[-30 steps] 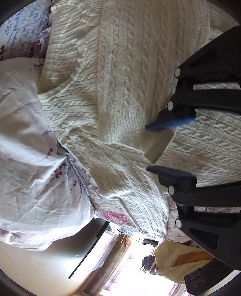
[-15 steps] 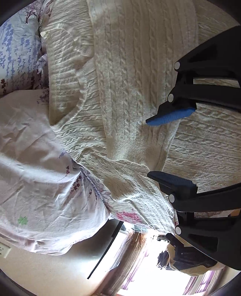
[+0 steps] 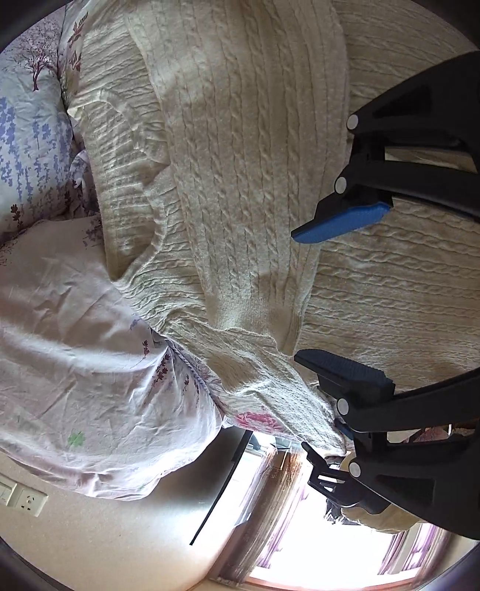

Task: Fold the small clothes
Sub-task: 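Grasp the other sleeve with the left gripper and fold it across the body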

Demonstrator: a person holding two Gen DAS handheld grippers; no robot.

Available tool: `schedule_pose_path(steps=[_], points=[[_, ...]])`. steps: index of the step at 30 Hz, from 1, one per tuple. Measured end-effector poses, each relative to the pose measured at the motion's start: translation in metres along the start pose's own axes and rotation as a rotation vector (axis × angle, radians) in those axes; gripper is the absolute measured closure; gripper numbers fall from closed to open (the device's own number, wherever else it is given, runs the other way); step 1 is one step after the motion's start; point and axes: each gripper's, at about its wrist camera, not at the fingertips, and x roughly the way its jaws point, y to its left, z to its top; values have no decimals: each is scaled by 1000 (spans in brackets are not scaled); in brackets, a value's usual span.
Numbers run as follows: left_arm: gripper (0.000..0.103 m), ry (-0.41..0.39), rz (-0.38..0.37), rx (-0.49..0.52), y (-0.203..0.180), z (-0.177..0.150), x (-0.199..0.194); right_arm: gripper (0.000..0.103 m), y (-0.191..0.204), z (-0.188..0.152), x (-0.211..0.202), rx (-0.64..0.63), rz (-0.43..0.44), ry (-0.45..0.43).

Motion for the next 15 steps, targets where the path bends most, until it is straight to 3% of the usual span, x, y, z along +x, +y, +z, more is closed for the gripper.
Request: schedule_pose_path(steps=[2, 9, 12, 14, 15], points=[[58, -5, -3, -19, 4, 2, 1, 41, -6, -2, -2, 14, -2, 12], [62, -10, 4, -19, 4, 3, 1, 39, -12, -5, -3, 21, -5, 19], [78, 0, 21, -26, 6, 4, 4, 39, -17, -7, -9, 29, -7, 12], [94, 20, 26, -35, 11, 6, 9, 39, -20, -8, -13, 35, -11, 6], [94, 23, 11, -38, 14, 6, 10, 39, -22, -9, -16, 39, -15, 2]])
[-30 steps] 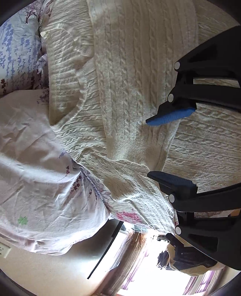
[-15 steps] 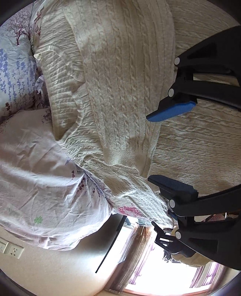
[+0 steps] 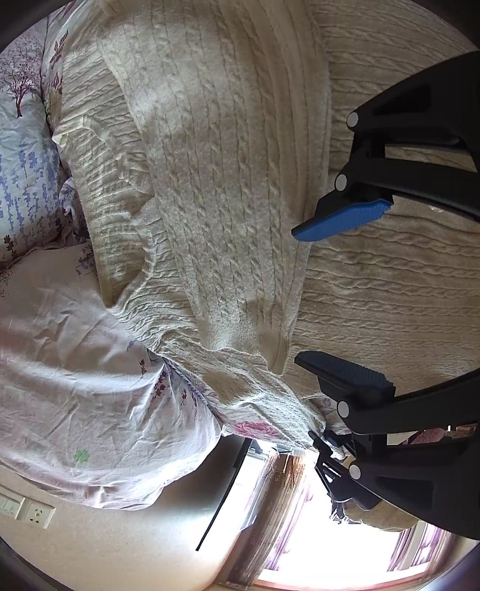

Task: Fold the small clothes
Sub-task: 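Grasp the other sleeve with the left gripper and fold it across the body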

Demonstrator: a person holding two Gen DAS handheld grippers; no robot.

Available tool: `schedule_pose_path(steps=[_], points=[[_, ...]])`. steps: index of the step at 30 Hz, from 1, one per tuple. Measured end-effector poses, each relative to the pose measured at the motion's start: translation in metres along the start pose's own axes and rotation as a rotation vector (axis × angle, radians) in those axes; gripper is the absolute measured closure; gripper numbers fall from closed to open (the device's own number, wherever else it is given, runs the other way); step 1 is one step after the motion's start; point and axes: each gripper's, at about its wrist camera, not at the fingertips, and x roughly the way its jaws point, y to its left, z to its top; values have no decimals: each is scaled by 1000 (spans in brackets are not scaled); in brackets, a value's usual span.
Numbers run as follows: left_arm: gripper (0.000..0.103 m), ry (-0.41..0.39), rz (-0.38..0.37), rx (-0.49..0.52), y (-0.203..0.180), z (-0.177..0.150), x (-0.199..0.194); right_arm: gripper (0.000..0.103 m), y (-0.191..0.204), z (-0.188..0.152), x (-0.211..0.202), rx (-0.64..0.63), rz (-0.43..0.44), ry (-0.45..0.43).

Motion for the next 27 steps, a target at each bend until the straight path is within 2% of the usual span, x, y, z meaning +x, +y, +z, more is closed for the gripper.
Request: schedule_pose_path(steps=[3, 6, 11, 14, 17, 20, 22, 24, 27], points=[[95, 4, -14, 15, 2, 1, 0, 39, -6, -1, -11, 7, -9, -19], [96, -5, -40, 74, -9, 2, -2, 39, -10, -3, -24, 12, -20, -45], [97, -22, -114, 242, -54, -5, -12, 38, -24, -7, -45, 38, -39, -81], [97, -18, -175, 377, -94, -22, -17, 38, -31, -12, -55, 53, -50, -97], [97, 6, -235, 564, -139, -58, -18, 38, -36, -15, -66, 64, -58, -114], [97, 44, -271, 810, -180, -116, -14, 38, -43, -17, -75, 72, -65, -132], [97, 100, -291, 946, -197, -158, -6, 38, -46, -17, -79, 81, -72, -143], [97, 175, -283, 1043, -202, -198, 11, 38, -53, -18, -86, 92, -81, -156], [96, 293, -195, 1121, -186, -246, 48, 38, -63, -22, -97, 114, -98, -171]])
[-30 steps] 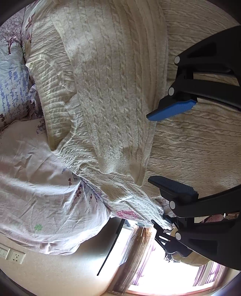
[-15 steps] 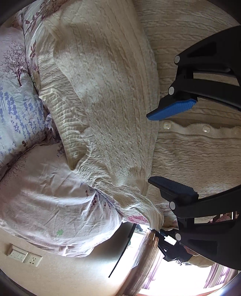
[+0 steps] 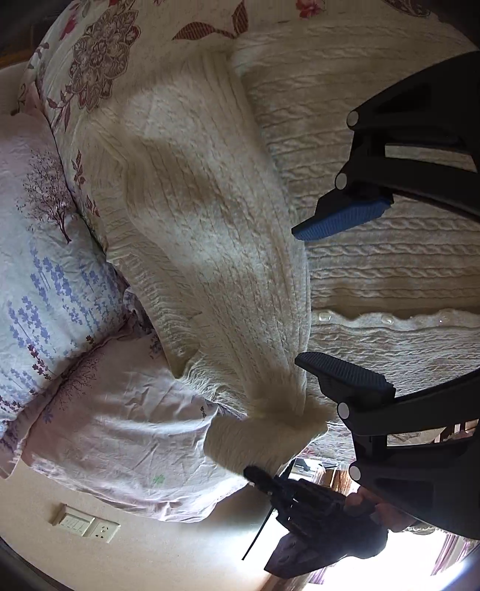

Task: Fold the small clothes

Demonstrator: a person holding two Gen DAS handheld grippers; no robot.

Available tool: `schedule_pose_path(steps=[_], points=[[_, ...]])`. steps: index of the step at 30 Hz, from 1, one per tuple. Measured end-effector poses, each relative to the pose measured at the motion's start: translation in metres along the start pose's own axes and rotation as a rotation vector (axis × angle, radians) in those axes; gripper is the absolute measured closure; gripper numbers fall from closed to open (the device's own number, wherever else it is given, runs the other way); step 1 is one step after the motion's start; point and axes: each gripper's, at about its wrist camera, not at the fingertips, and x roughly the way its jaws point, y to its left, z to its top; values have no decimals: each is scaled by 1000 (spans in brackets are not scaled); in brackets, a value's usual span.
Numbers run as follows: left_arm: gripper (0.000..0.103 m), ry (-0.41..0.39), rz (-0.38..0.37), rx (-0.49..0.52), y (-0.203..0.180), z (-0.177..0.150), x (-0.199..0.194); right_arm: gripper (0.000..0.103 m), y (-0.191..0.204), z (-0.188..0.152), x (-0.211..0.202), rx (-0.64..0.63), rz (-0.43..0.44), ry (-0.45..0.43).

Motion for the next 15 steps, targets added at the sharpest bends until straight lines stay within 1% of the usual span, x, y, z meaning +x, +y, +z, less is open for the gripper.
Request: schedule_pose_path(steps=[2, 5, 6, 7, 8, 9, 10, 11, 12, 13, 15], points=[[96, 97, 38, 15, -2, -23, 30, 38, -8, -1, -5, 11, -11, -7], [94, 190, 78, 18, 2, -53, 55, 38, -16, -2, -11, 18, -30, -13], [93, 206, 90, 23, 3, -60, 60, 38, -18, -2, -11, 17, -37, -12], [93, 182, 87, 37, 2, -62, 60, 38, -18, -1, -11, 14, -40, -11], [89, 181, 88, 52, 0, -62, 59, 38, -16, 0, -10, 7, -39, -8], [84, 186, 73, 53, -1, -61, 57, 38, -11, 2, -9, -8, -32, -6], [62, 183, 53, 46, -1, -60, 52, 38, -3, 5, -7, -38, -17, -5], [37, 169, 48, 41, -1, -59, 44, 38, 7, 8, -5, -73, -2, -2], [28, 143, 69, 44, -4, -55, 35, 38, 21, 12, -2, -123, 17, 0], [22, 109, 91, 55, -2, -55, 23, 38, 37, 15, 2, -178, 39, 3], [22, 86, 132, 64, 7, -56, 2, 38, 77, 20, 14, -308, 91, 21]])
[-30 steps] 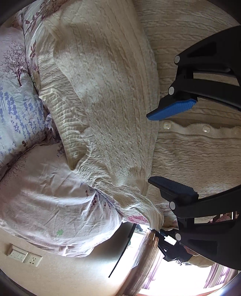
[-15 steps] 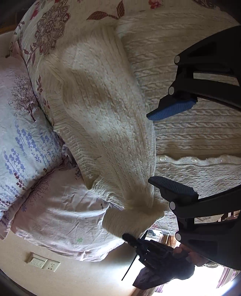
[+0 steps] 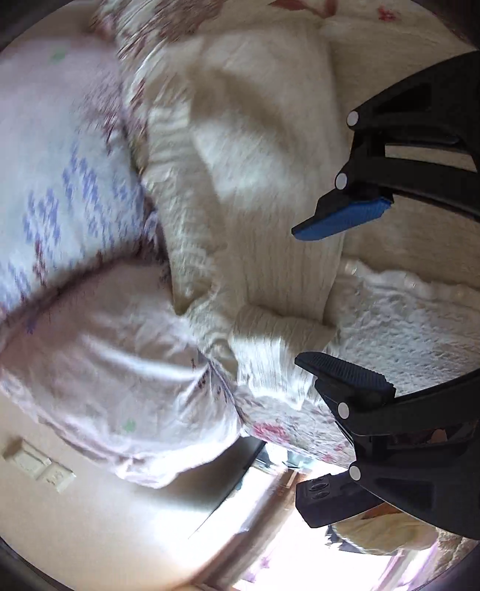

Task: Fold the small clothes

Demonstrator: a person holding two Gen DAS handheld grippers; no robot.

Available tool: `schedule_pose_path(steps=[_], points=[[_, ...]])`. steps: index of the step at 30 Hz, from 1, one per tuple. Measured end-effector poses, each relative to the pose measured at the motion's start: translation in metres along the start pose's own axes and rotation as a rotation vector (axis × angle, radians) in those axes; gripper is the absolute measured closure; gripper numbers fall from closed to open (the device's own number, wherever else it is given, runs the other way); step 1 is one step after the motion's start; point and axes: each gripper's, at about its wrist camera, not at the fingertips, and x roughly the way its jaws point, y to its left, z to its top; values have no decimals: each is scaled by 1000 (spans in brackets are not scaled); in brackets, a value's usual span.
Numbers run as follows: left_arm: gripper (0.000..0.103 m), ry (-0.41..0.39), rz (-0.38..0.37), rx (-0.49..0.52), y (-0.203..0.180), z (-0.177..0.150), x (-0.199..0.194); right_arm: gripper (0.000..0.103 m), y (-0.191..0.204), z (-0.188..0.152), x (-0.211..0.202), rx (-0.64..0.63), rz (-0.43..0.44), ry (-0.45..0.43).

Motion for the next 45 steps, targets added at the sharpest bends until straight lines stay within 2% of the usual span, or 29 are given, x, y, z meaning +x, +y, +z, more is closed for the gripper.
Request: schedule_pose_path(steps=[2, 6, 9, 12, 15, 18, 19, 20, 24, 27, 30, 33, 36, 39, 41, 43, 45], points=[[22, -2, 59, -23, 17, -6, -15, 38, 39, 12, 23, -135, 39, 39], [23, 6, 163, -98, 56, -19, -38, 42, 117, 16, 86, -396, 51, 133], [23, 19, 196, -153, 77, -27, -45, 47, 165, 7, 141, -552, 43, 227], [23, 29, 199, -163, 91, -36, -53, 52, 197, -11, 183, -702, -2, 300], [23, 42, 198, -155, 94, -39, -53, 61, 210, -28, 213, -788, -54, 362], [23, 45, 195, -135, 94, -43, -53, 74, 209, -37, 226, -823, -115, 370], [23, 46, 196, -129, 94, -43, -52, 89, 206, -38, 228, -826, -134, 363], [23, 47, 198, -125, 95, -43, -52, 96, 203, -36, 231, -821, -146, 359], [23, 37, 207, -124, 98, -39, -50, 99, 190, -17, 208, -694, -107, 274], [23, 29, 220, -110, 98, -29, -44, 99, 173, 13, 172, -559, -63, 150], [23, 21, 233, -85, 95, -18, -36, 99, 138, 43, 117, -387, -41, -11], [23, 26, 247, -59, 91, -10, -27, 99, 85, 58, 57, -207, -72, -165], [23, 39, 259, -32, 87, -6, -18, 99, 23, 51, 6, -41, -168, -257], [23, 53, 267, -15, 86, -5, -12, 99, -41, 24, -20, 136, -286, -272], [23, 65, 273, -5, 85, -6, -8, 99, -83, 4, -22, 269, -328, -222], [23, 76, 279, 11, 84, -6, -5, 99, -114, -14, -20, 400, -300, -174], [23, 83, 286, 32, 83, -6, -2, 96, -131, -25, -22, 498, -240, -163]])
